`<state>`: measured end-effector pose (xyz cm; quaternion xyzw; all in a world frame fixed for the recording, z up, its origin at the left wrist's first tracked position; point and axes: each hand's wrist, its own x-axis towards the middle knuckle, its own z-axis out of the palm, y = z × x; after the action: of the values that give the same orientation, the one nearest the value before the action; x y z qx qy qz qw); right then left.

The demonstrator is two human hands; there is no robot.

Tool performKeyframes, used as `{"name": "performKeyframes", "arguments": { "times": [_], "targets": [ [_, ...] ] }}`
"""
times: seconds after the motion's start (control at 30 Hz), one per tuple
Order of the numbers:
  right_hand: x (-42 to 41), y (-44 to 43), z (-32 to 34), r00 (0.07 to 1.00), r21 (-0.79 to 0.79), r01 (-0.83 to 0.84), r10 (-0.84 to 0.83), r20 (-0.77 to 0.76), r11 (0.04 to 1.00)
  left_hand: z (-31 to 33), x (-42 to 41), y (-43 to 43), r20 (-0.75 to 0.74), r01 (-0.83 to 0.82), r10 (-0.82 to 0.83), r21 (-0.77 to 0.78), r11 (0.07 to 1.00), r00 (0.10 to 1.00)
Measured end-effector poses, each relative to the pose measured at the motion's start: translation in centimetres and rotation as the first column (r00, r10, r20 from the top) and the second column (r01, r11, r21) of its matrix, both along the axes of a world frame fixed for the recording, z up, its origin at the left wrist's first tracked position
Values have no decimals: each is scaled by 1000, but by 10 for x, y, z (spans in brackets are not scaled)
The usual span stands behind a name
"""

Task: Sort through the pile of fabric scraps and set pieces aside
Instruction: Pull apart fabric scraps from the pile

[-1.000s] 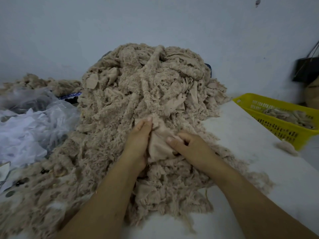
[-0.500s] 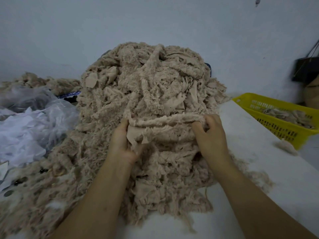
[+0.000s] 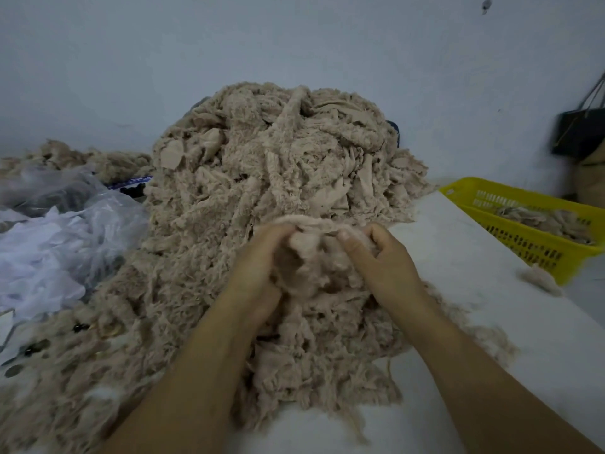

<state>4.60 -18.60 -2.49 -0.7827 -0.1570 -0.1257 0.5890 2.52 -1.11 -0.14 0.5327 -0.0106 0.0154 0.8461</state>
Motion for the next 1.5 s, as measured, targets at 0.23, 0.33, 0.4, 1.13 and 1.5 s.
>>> {"name": "performKeyframes", "arguments": {
  "times": [0.23,0.33,0.4,1.13,1.5],
  "targets": [
    [2,4,3,996,60,21,-16,-86,998,5,-2,5,-75,172,-203,-295,940,976],
    [2,2,7,979,229,40,8,-206,973,2,-1,3,-73,56,-59,-41,998,996],
    [3,1,8,967,328,32,54,-249,944,-4,-1,-1,54,16,-38,364,931,998],
    [-13,30,-10,961,-400,-267,271,-47,877,-8,11,0,-128,-39,-26,-481,876,991],
    [-11,22,-5,977,-274,-185,207,54,944,-4,9,-2,-110,-64,8,-515,855,994]
  ]
}}
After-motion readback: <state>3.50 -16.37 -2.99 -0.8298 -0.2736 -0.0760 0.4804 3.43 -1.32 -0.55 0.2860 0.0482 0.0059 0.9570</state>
